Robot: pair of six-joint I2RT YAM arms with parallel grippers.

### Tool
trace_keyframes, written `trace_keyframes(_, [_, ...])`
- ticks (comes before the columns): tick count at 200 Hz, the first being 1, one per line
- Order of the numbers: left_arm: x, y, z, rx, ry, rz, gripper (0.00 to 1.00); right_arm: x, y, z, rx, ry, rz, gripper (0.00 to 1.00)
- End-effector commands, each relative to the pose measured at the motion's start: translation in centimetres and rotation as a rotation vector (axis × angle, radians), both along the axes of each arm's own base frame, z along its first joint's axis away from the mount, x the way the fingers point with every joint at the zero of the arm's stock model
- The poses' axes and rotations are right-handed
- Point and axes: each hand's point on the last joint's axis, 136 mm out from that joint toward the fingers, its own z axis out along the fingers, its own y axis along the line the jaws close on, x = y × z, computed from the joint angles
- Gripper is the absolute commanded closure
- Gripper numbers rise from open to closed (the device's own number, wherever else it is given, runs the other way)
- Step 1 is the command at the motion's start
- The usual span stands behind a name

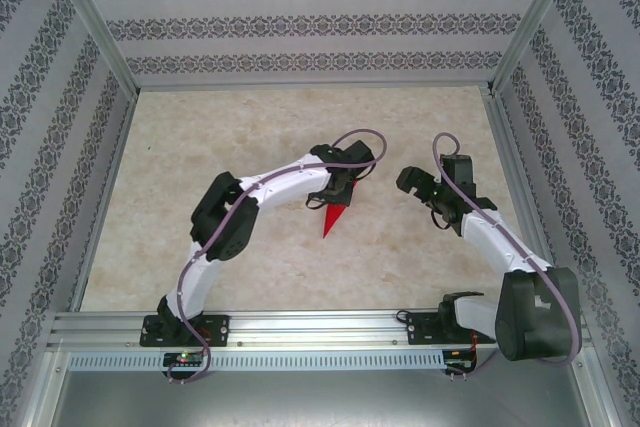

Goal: Fold a paper plane with a square sheet of paper (pick it up from the middle)
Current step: Move a paper plane to the center of the table.

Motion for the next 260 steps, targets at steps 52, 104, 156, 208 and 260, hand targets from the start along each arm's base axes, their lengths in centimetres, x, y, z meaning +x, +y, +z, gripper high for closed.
trace_keyframes(52, [1.2,-1.8,6.0,-0.57,-0.097,-0.071,1.0,0.4,2.7,1.0,0.15,0.001,0.084,0.04])
trace_keyframes(104, [1.4,-3.4,4.3,-0.851,-0.065,-0.065,1.0,-1.6,6.8,2.9,0.208,0.007,0.08,0.11])
trace_keyframes(156, [1.3,-2.4,0.7,-0.889,-0.019,-0.019,1.0,-3.0,13.6,3.6,0.172,0.028,0.156,0.36])
trace_keyframes(208, [1.0,-1.2,-0.8,-0.857,-0.007,-0.007,1.0,-1.2,18.6,1.3,0.105,0.111,0.238,0.56])
trace_keyframes(260, [0.9,-0.1,-2.2,-0.836,0.013,0.025,1.0,-0.1,18.8,-0.8,0.042,0.165,0.219,0.59])
